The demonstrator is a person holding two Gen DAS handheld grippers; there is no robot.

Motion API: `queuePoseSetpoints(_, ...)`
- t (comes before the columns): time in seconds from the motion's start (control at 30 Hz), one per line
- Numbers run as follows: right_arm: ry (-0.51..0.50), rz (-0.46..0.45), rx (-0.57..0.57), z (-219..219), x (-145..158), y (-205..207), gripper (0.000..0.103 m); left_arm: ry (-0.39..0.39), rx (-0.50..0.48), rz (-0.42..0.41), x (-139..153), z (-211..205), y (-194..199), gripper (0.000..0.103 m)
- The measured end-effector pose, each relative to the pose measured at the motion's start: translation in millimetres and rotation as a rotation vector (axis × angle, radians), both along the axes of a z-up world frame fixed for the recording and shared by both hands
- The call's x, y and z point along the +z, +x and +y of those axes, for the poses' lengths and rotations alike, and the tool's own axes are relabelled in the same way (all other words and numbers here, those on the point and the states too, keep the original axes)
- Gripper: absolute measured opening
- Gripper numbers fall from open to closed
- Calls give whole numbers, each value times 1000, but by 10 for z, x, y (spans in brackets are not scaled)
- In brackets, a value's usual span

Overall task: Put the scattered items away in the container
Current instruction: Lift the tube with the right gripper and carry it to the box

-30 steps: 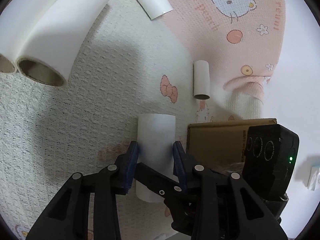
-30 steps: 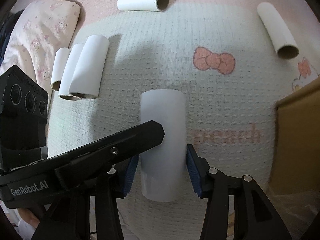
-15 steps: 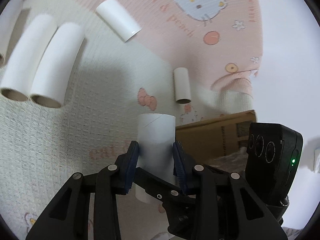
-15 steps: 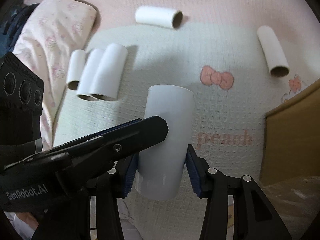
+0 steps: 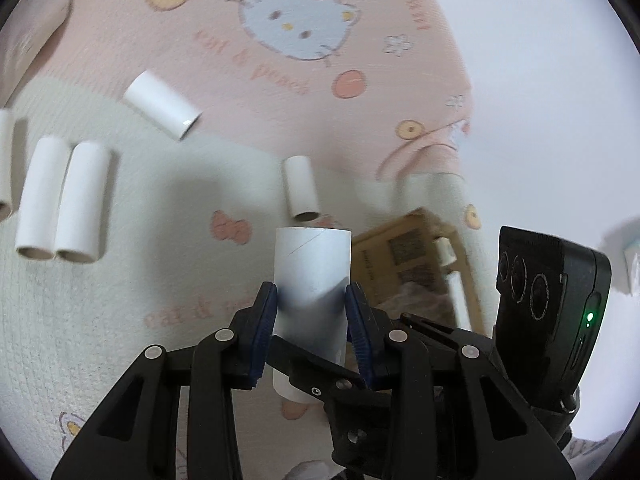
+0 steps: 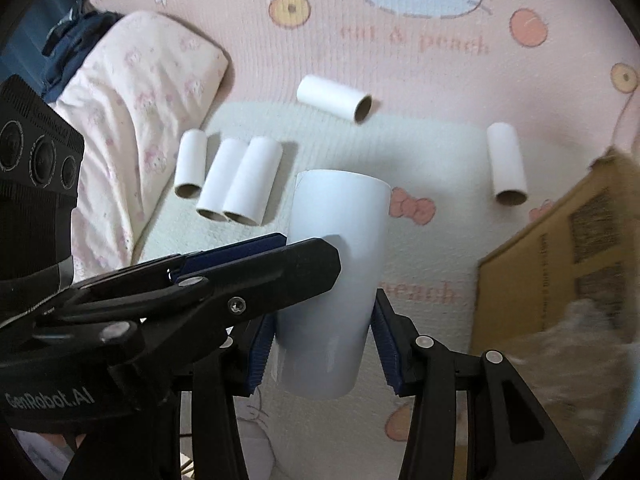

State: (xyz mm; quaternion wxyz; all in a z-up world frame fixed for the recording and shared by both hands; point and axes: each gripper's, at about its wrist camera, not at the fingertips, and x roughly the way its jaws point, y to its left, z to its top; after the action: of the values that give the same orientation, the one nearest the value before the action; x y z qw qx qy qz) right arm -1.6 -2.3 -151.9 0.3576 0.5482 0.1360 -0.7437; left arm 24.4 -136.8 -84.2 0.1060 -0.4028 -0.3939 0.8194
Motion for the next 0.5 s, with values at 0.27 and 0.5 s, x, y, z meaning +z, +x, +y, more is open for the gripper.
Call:
queuePoseSetpoints(0.27,-67,92,-23,252,439,-13,44,-83,-49,84,522,245,-85,39)
queuePoseSetpoints(0.5,-152,126,-62,555,741,-66,44,-197,-85,135,862,583,-102,39)
